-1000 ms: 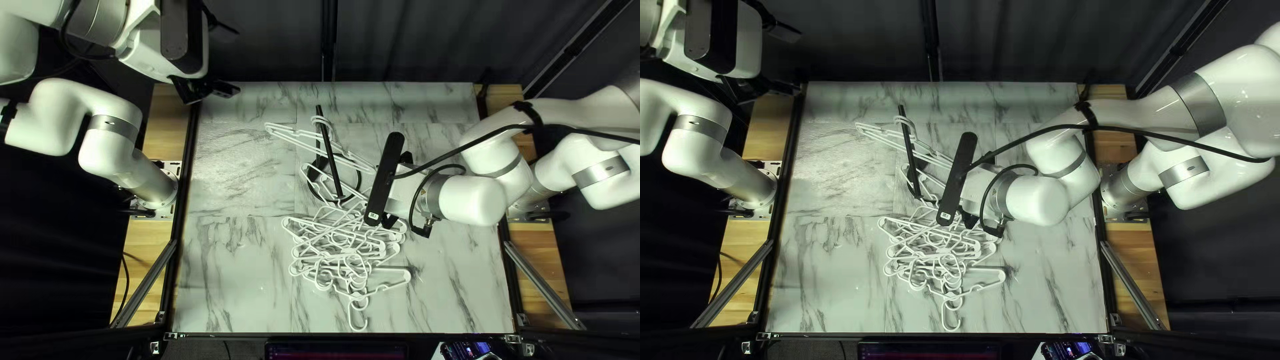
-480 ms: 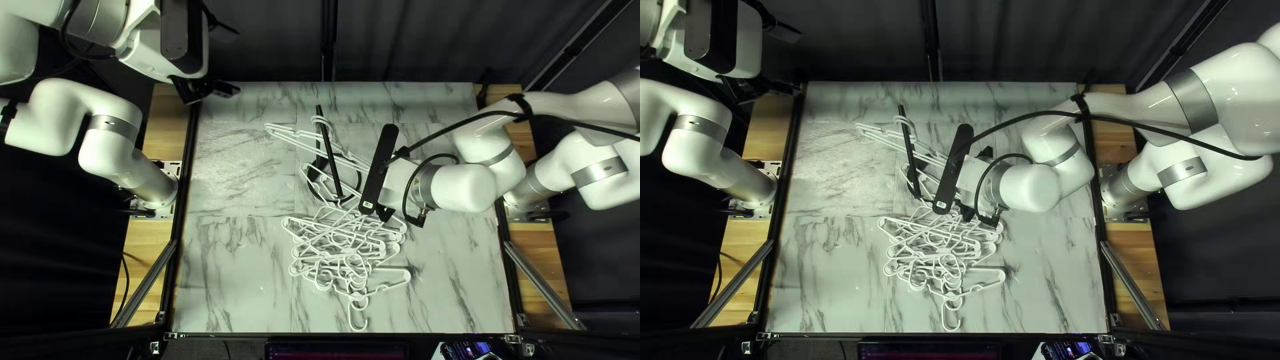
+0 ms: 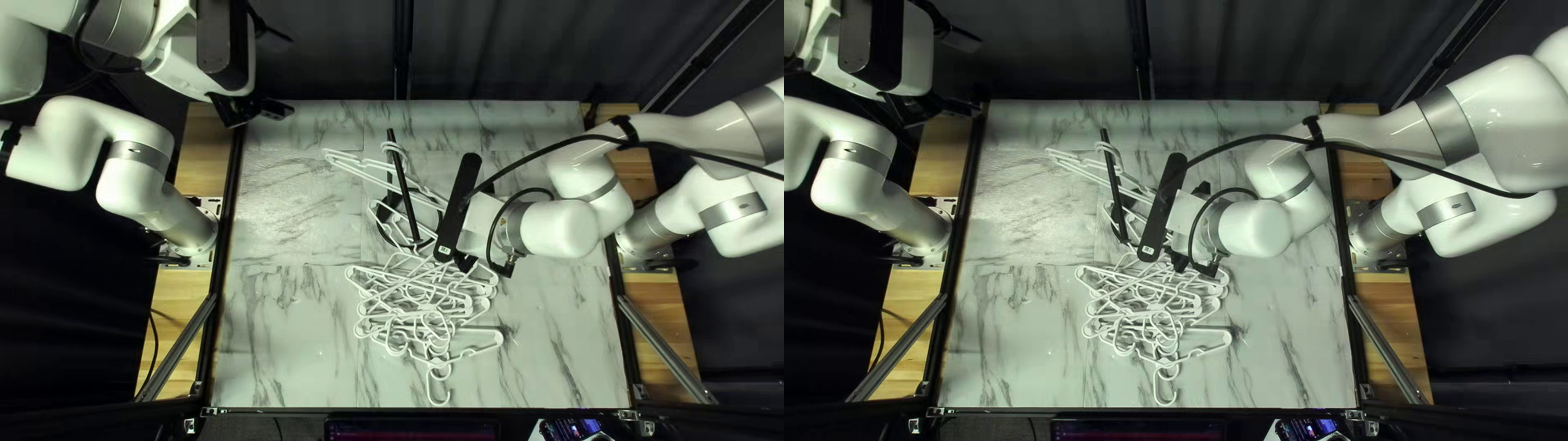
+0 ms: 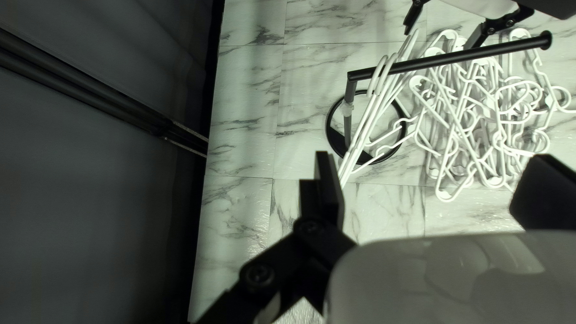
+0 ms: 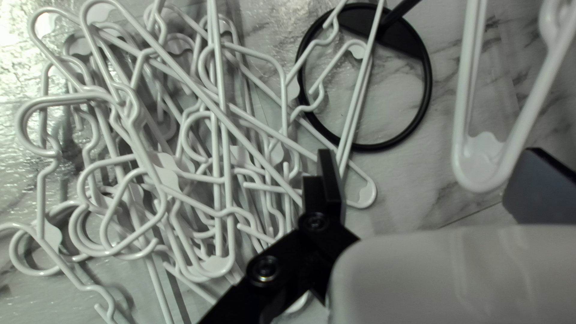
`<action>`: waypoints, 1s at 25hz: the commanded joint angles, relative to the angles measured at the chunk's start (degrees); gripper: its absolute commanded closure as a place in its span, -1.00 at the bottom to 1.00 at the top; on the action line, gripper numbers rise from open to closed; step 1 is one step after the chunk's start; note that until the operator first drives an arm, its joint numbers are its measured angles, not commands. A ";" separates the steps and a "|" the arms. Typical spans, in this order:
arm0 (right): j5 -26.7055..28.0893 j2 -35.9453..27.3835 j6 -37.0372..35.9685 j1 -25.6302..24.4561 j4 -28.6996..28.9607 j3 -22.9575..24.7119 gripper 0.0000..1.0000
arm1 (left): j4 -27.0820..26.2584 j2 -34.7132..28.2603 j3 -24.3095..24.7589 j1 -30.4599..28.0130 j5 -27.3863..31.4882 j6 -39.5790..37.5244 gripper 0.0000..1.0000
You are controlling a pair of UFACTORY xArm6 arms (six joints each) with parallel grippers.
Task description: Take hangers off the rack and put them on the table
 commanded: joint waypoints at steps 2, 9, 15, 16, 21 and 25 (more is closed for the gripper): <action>0.01 0.24 0.11 0.20 -0.32 -0.44 -1.00 | 0.00 0.00 0.00 0.00 0.00 0.00 -1.00; -0.08 0.42 0.54 0.50 -0.95 -0.61 -1.00 | 0.00 0.00 0.00 0.00 0.00 0.00 -1.00; 1.24 1.32 0.95 1.72 -1.12 -2.45 -1.00 | 0.00 0.00 0.00 0.00 0.00 0.00 -1.00; 1.77 1.39 1.14 2.12 -1.16 -2.82 -1.00 | 0.00 0.00 0.00 0.00 0.00 0.00 -1.00; 4.24 1.24 1.82 3.78 -0.95 -4.03 -1.00 | 0.00 0.00 0.00 0.00 0.00 0.00 -1.00; 5.87 0.76 2.18 4.82 -0.11 -4.29 -1.00 | 0.00 0.00 0.00 0.00 0.00 0.00 -1.00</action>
